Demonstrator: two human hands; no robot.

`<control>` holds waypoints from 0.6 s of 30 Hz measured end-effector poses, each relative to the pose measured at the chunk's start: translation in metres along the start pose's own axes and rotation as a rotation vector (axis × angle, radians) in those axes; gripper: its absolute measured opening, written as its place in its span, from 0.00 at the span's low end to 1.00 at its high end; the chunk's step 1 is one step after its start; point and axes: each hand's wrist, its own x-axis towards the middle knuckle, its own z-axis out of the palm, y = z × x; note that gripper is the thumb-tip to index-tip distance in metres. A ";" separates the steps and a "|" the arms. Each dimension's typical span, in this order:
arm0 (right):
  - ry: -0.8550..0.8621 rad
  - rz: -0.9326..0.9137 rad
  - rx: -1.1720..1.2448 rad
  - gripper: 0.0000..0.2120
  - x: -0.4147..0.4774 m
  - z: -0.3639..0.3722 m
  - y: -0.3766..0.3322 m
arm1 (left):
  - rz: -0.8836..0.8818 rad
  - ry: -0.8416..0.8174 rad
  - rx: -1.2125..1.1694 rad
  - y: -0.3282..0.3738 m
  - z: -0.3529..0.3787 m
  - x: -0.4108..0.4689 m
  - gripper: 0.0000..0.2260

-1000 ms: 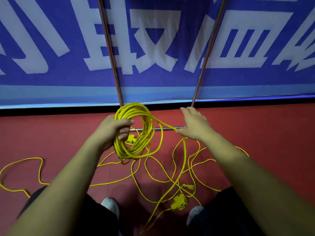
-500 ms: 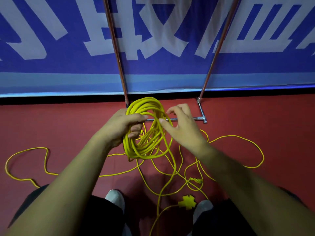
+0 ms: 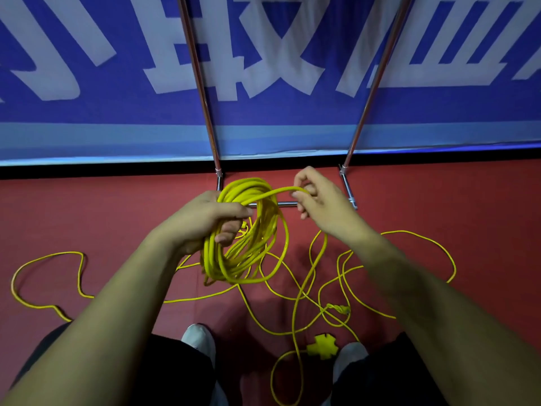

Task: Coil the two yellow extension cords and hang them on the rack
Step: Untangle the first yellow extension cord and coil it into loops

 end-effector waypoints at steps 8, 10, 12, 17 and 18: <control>-0.170 0.215 -0.185 0.10 0.004 -0.015 0.050 | -0.015 -0.221 -0.501 0.000 -0.019 0.001 0.15; -0.290 0.335 -0.159 0.12 -0.002 -0.013 0.054 | 0.065 -0.192 -0.545 0.004 -0.024 0.001 0.13; -0.386 0.419 -0.094 0.10 -0.010 -0.006 0.061 | 0.130 -0.112 -0.554 0.008 -0.024 0.001 0.11; -0.551 0.511 -0.131 0.08 -0.025 0.013 0.080 | 0.257 0.085 -0.671 0.008 -0.034 0.005 0.09; -0.552 0.551 -0.101 0.09 -0.027 0.016 0.081 | 0.274 0.131 -0.682 0.008 -0.037 0.005 0.10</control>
